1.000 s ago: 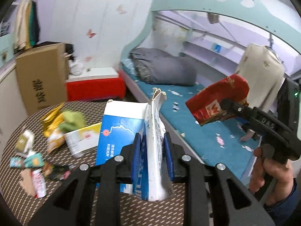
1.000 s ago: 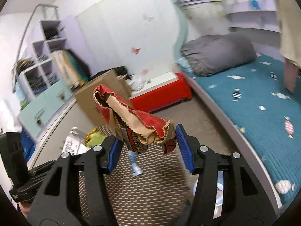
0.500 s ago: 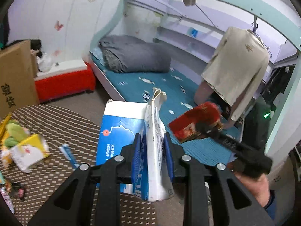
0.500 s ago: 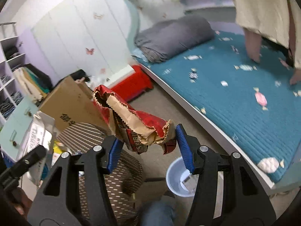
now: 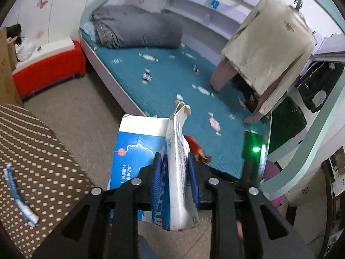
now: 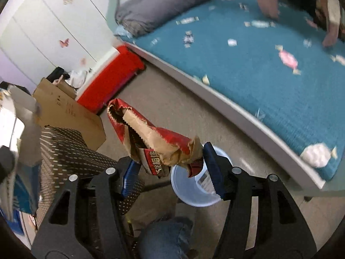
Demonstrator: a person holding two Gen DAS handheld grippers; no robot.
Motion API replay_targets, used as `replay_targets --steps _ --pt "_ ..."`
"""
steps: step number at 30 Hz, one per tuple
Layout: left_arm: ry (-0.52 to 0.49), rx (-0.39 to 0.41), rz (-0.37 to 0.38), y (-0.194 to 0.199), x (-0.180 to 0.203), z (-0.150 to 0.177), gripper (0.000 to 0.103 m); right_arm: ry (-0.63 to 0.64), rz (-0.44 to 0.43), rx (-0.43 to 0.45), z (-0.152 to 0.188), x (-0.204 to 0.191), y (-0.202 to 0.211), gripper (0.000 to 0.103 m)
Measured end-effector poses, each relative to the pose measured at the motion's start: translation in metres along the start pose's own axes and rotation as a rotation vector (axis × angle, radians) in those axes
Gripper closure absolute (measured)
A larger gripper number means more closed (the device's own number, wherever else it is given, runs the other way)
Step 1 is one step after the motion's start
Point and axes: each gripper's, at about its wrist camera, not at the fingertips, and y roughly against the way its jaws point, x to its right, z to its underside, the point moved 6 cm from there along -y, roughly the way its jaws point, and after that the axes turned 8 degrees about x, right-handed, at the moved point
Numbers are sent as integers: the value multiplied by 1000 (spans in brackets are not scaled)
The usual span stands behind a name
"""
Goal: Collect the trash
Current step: 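Release the box from the left tool into the bin while the right drops the red bag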
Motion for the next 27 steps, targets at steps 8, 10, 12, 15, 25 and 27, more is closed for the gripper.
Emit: replay_targets --steps 8,10,12,15,25,27 --pt "19 -143 -38 -60 -12 22 74 -121 15 34 -2 29 6 23" --pt "20 -150 -48 -67 -17 24 59 -108 10 62 -9 27 20 22" --pt "15 -146 -73 -70 -22 24 18 -101 2 87 -15 24 31 20" --pt "17 -126 -83 -65 -27 23 17 -82 -12 120 -21 17 47 16" --pt "-55 26 -153 6 -25 10 12 6 -30 225 -23 -29 97 6" --pt "-65 60 -161 24 -23 9 11 34 -26 244 -24 -42 108 6"
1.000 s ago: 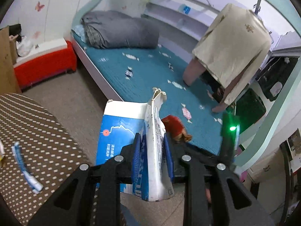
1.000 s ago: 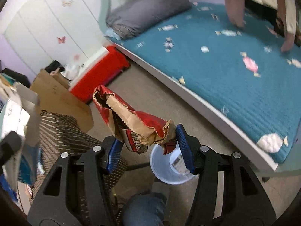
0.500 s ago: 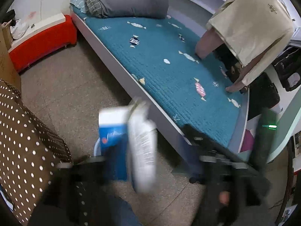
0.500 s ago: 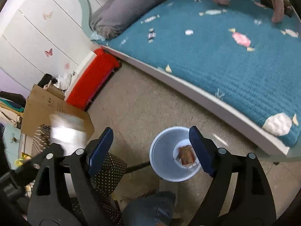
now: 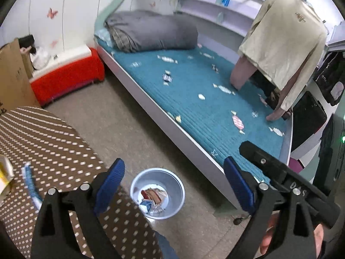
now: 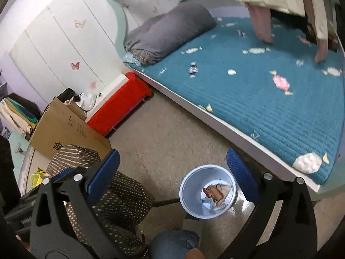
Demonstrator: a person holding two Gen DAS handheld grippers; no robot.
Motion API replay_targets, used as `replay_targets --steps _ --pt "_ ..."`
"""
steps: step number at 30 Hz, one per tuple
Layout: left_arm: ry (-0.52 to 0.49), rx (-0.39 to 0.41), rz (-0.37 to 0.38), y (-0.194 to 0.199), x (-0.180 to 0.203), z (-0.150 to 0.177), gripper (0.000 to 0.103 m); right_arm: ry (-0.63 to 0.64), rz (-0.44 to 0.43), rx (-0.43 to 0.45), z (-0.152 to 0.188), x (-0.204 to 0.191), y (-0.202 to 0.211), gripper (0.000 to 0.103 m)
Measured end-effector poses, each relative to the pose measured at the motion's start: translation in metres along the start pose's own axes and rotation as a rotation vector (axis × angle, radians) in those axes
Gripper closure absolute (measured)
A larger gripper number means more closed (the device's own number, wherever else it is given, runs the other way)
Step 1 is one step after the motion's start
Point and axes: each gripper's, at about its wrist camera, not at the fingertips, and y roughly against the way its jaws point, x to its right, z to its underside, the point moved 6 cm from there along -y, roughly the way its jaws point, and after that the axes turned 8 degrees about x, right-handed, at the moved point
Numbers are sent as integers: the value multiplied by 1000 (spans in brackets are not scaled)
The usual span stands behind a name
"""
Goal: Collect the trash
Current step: 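Release the box from the left tool into the bin while the right drops the red bag, then move both open tools back over the table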
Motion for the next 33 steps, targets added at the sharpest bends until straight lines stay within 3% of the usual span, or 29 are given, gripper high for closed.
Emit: replay_targets --steps 7,18,26,33 --pt "2 103 -42 57 -10 -6 9 79 -39 45 -7 -47 35 6" --pt "49 208 -146 134 -56 -2 9 170 -110 67 -2 -111 66 6" --pt "84 257 -236 183 -98 12 9 235 -191 50 13 -161 71 6" --pt "139 288 -333 221 -143 34 9 328 -292 -15 46 -213 68 6"
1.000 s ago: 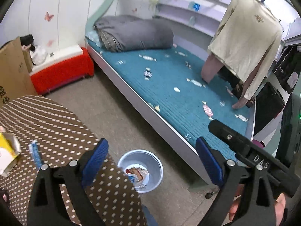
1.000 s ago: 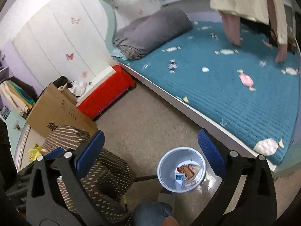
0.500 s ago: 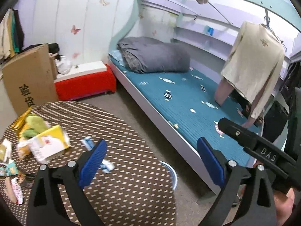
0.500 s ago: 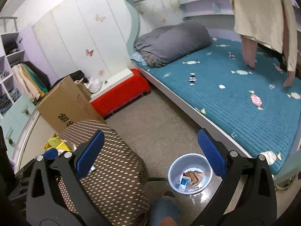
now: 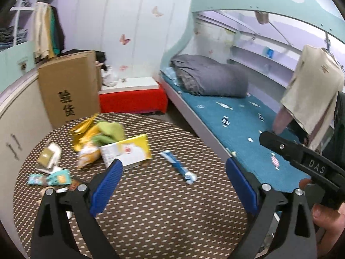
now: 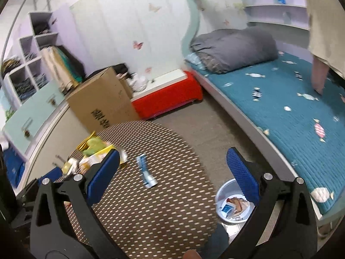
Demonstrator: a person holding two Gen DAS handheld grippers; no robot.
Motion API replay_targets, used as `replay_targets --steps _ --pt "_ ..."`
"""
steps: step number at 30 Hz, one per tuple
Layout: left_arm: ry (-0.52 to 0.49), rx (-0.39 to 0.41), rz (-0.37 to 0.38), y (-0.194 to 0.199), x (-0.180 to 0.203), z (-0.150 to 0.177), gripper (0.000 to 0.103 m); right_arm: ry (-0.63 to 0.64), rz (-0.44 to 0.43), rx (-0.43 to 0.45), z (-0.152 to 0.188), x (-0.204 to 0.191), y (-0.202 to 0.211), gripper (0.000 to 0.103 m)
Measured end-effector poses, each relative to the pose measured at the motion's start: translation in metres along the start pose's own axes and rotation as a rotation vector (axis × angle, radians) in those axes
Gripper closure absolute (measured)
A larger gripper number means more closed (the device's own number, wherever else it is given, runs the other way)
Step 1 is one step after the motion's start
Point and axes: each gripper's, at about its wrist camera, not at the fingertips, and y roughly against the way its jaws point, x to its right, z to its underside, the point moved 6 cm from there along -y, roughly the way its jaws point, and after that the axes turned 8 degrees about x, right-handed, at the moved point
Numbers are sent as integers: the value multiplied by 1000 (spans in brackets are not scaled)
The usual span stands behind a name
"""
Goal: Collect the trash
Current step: 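Move both open tools back over the table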
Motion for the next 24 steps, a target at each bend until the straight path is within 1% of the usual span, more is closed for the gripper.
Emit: replay_targets --steps 4,10,12,17,22,24 --pt "30 0 -53 11 -32 9 9 68 -76 -50 14 -36 -14 6" --pt "90 -6 -133 26 -84 23 9 171 -165 -123 40 -87 -33 6" --pt "110 -11 -160 29 -103 29 9 190 -185 -148 47 -100 -41 6" --pt "136 -28 -217 35 -134 45 9 263 -234 -218 72 -135 -60 6" --pt "176 -61 -302 37 -174 68 9 356 -291 -309 101 -167 -85 6" --pt "193 -74 -337 38 -190 77 9 389 -315 -331 112 -176 -93 6"
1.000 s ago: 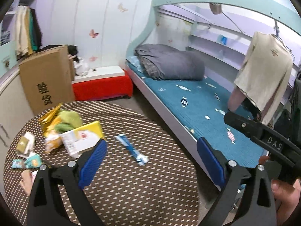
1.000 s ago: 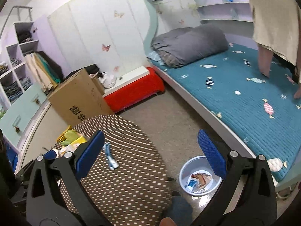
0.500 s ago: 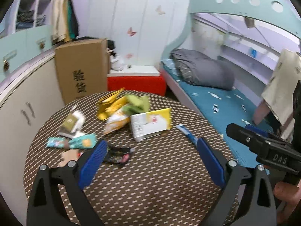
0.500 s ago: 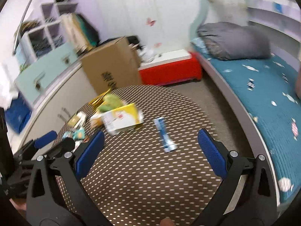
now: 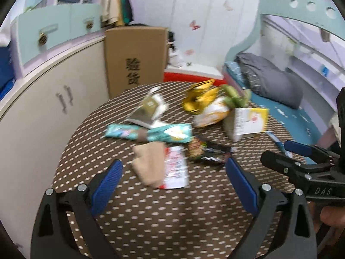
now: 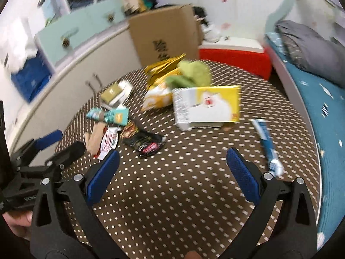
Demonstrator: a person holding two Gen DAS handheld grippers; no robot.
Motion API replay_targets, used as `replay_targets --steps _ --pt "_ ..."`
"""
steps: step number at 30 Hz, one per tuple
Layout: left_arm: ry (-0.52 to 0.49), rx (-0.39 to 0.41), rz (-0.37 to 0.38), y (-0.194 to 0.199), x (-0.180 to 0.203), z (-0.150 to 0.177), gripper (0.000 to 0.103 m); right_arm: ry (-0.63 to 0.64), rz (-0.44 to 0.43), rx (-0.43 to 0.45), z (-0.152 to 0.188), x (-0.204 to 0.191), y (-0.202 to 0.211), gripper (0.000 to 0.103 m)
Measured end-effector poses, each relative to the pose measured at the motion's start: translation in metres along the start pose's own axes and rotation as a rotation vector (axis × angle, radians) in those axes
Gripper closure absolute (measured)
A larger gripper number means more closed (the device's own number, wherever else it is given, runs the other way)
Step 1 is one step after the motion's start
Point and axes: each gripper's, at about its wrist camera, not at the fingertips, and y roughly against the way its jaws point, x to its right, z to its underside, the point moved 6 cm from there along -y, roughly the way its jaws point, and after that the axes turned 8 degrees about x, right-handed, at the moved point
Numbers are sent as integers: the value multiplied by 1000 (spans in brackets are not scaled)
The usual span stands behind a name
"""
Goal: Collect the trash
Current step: 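Move both open tools back over the table, then close the right tool on the black snack bag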
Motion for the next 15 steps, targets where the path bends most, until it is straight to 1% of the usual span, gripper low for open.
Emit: replay_targets --steps 4,7,11,14,15 --pt "23 -33 -49 -13 -28 11 9 73 -24 -44 2 -18 -27 6" --pt "36 -53 -67 -22 -41 16 9 127 -33 -65 2 -26 -44 6" --pt "24 -74 -67 -34 -44 17 9 155 -47 -75 0 -33 -61 6" --pt "27 -83 -61 -43 -45 15 9 161 -46 -73 -4 -35 -69 9" --pt "29 -85 -61 -46 -45 14 9 164 -51 -73 -4 -37 -71 12"
